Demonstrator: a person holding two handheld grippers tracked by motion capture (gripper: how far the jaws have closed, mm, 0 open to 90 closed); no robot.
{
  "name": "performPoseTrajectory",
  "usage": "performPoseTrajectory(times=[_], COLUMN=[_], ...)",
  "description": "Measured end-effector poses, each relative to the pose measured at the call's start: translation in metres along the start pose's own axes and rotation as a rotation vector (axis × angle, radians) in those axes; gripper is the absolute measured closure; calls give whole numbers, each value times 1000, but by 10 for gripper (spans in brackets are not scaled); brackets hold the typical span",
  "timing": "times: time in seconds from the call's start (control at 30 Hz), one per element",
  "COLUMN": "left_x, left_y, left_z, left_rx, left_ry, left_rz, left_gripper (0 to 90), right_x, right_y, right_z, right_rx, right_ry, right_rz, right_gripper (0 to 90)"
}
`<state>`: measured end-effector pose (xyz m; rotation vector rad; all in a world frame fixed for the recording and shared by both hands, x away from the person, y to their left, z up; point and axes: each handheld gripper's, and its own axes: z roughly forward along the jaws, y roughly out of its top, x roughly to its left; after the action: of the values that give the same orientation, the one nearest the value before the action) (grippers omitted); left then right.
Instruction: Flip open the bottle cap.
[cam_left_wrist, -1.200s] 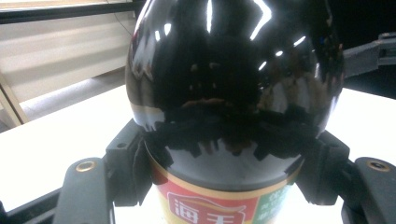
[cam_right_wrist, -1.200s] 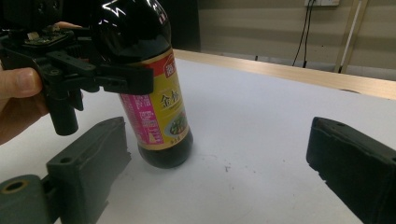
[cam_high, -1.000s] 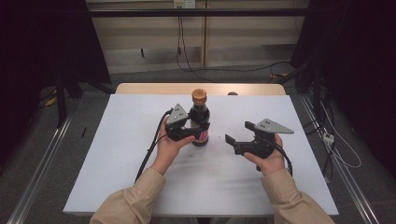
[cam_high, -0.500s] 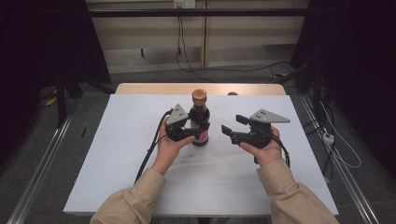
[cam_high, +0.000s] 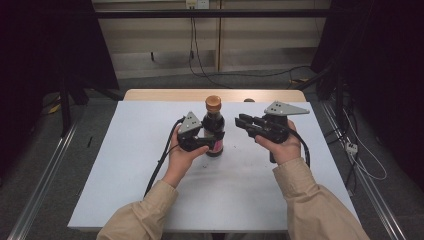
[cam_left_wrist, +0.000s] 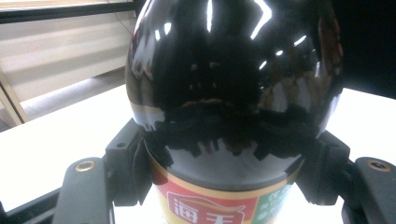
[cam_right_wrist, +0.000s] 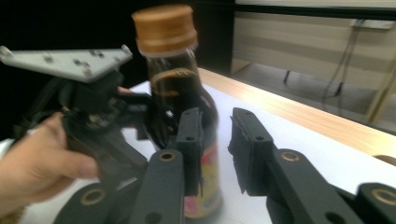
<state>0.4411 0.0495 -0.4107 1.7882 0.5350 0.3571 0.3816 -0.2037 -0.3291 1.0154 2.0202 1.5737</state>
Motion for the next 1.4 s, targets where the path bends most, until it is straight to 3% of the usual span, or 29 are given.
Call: performPoseTrajectory(times=[0.33,0.47,0.83,1.4], left_x=[0,0,0,0], left_y=[0,0,0,1], left_z=[0,0,0,0], left_rx=[3,-1,1,7], left_ry=[-2,1,1,0], left_rz=[1,-4,-8,-3], left_gripper=[305,305,304,309], right_x=[3,4,8,11], right_y=[14,17,26,47], right_z=[10,14,27,30], right_rx=[27,54,72,62], right_ry=[8,30,37,72], right_rz=[16,0,-25,-33], right_gripper=[898,900,900,900])
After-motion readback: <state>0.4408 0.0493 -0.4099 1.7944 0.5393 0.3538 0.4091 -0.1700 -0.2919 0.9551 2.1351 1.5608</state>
